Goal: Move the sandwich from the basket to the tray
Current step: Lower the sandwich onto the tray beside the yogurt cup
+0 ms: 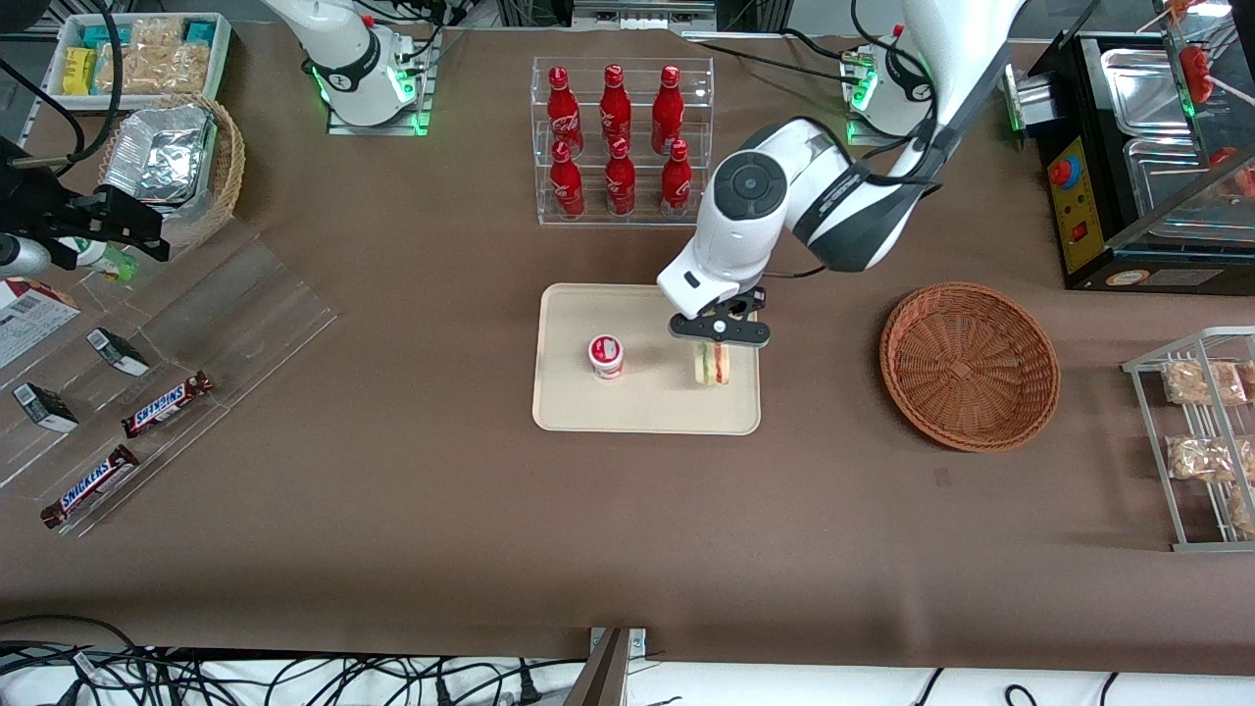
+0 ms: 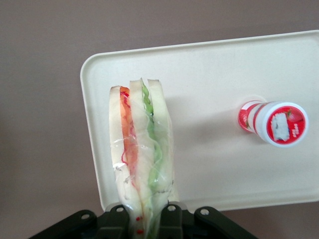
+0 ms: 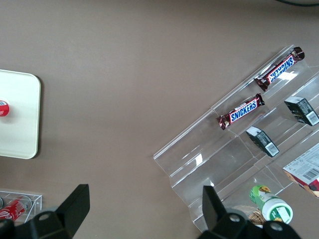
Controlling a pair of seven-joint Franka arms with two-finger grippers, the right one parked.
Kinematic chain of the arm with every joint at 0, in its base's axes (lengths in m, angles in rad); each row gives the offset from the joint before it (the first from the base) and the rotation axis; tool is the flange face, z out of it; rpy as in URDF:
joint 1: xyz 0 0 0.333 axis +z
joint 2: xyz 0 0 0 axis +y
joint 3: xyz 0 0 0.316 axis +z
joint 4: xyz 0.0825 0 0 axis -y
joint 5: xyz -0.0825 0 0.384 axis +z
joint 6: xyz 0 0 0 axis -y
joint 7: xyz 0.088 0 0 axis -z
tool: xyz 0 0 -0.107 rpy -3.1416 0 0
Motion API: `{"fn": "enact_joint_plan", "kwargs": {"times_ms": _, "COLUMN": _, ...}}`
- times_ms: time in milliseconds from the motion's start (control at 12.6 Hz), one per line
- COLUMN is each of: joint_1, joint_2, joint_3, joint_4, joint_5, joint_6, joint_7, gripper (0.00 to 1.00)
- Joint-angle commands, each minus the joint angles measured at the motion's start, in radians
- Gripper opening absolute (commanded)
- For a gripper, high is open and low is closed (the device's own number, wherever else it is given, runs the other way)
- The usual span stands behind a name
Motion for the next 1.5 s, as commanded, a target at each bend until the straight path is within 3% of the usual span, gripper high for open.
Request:
{"fn": "enact_joint_plan", "kwargs": {"times_ms": 0, "joint_1": -0.020, "joint_2": 0.060, "joint_3": -0.001, "joint_4": 0.014, "joint_5": 0.093, "joint_6": 0.041, "joint_7": -0.053, "gripper": 0.00}}
{"fn": "enact_joint_plan", "kwargs": {"times_ms": 158, "joint_1": -0.022, "joint_2": 0.100, "joint_3": 0.001, "joint_4": 0.016, "joint_5": 0.136, "joint_6": 0.065, "joint_7": -0.056, "gripper": 0.00}}
{"fn": "enact_joint_plan", "kwargs": {"times_ms": 712, "joint_1": -0.025, "joint_2": 0.161, "joint_3": 0.005, "joint_4": 0.016, "joint_5": 0.181, "joint_6": 0.099, "joint_7": -0.062, "gripper": 0.00}}
{"fn": "enact_joint_plan", "kwargs": {"times_ms": 950, "joint_1": -0.027, "joint_2": 0.161, "joint_3": 0.005, "joint_4": 0.016, "joint_5": 0.181, "joint_6": 0.099, "joint_7": -0.079, "gripper": 0.16}}
{"fn": "enact_joint_plan", "kwargs": {"times_ms": 1029, "joint_1": -0.027, "joint_2": 0.165, "joint_3": 0.005, "joint_4": 0.016, "joint_5": 0.181, "joint_6": 0.099, "joint_7": -0.091, "gripper": 0.23}}
{"fn": "enact_joint_plan", "kwargs": {"times_ms": 1345, "joint_1": -0.036, "joint_2": 0.166, "joint_3": 0.008, "joint_4": 0.016, "joint_5": 0.182, "joint_6": 0.099, "joint_7": -0.136, "gripper": 0.99}}
{"fn": "enact_joint_plan", "kwargs": {"times_ms": 1424, "joint_1": -0.034, "joint_2": 0.165, "joint_3": 0.007, "joint_4": 0.017, "joint_5": 0.182, "joint_6": 0.096, "joint_7": -0.137, "gripper": 1.00}}
